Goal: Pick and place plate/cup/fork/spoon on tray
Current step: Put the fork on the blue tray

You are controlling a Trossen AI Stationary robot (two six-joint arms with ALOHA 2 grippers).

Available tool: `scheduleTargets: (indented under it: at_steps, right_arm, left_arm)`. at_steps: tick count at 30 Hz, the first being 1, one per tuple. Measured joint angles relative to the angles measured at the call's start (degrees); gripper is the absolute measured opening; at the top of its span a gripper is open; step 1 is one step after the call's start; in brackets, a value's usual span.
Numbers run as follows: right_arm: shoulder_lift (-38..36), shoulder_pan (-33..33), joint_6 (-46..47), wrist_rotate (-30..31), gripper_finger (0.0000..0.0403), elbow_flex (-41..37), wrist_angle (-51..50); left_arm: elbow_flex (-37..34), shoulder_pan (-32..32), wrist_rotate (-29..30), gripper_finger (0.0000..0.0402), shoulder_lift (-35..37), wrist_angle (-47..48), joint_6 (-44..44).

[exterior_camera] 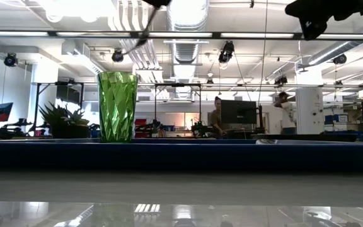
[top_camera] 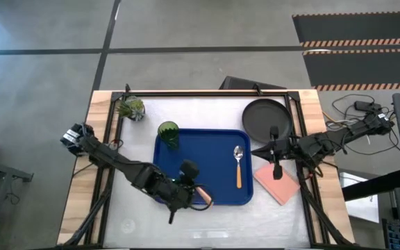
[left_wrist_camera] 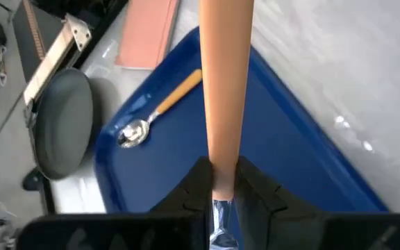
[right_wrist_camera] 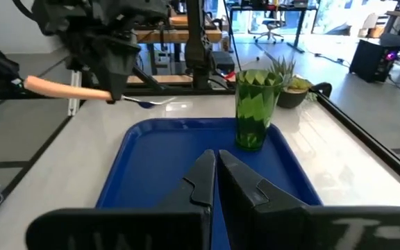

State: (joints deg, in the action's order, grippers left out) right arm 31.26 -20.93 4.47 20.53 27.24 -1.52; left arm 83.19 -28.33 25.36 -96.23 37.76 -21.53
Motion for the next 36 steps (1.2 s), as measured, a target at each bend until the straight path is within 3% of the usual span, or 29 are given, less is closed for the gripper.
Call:
scheduleTargets:
  at_steps: [13,18,36]
  right_arm:
    - [-0.2,-0.2,-1.6,0.0,0.0008,0.0,0.0]
    - [-0.2,-0.2,-2.5,0.0,0.0008,0.0,0.0]
    - [-0.5,-0.2,-3.7,0.0,0.0008,0.0,-0.3]
  left_arm:
    - [13.2,3.6,-1.5,0.0022,-9.7,6.6,-19.5]
    - [15.1,7.0,-8.7,0.0022,-12.1,6.9,-22.7]
    - [16.2,15.1,-9.3,0.0022,-22.4,7.4,-33.4]
